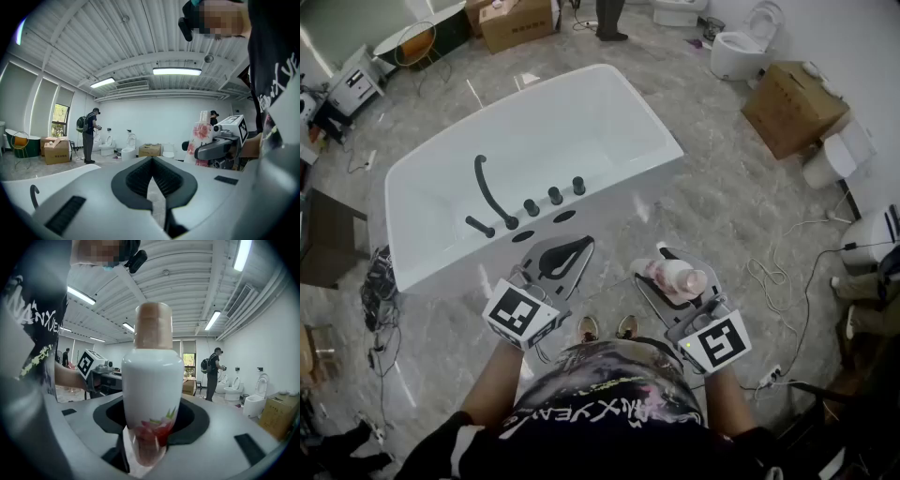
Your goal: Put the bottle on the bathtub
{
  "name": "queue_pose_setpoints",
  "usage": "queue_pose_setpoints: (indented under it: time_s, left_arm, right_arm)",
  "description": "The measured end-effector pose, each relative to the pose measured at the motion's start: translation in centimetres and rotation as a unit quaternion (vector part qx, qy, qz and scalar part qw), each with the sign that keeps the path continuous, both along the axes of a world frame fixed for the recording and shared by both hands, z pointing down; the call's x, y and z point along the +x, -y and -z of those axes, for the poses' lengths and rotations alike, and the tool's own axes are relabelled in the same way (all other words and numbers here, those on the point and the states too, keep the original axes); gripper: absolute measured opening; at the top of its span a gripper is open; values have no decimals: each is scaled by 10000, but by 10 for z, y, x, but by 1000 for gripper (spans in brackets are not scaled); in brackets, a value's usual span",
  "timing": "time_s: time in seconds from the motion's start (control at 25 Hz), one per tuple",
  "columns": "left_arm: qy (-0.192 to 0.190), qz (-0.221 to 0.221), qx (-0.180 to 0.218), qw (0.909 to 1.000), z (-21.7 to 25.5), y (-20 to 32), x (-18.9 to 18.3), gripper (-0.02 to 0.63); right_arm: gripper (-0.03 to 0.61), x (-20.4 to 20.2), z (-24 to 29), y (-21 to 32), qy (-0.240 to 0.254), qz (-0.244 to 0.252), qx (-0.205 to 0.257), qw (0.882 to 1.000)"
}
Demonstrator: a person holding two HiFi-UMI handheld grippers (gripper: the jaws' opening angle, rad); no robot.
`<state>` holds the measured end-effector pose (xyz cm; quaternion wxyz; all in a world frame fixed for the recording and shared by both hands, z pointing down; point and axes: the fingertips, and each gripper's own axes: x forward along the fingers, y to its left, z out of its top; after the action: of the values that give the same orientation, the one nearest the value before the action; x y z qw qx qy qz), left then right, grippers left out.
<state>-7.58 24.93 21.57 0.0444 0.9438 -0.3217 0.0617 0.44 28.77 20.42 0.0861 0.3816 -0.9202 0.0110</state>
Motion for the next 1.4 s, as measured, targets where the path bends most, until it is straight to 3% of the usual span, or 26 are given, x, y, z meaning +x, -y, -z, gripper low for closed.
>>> queue_pose_setpoints:
  time_s: [0.76,1.4]
  left_arm:
    - [64,-26,45,10000,4,6,12,9]
    - [137,29,71,9999,8,0,27,10]
  right_arm:
    - [219,12,2,6,-38,-31,34,10000]
    - [221,29,8,3,207,-31,38,9998]
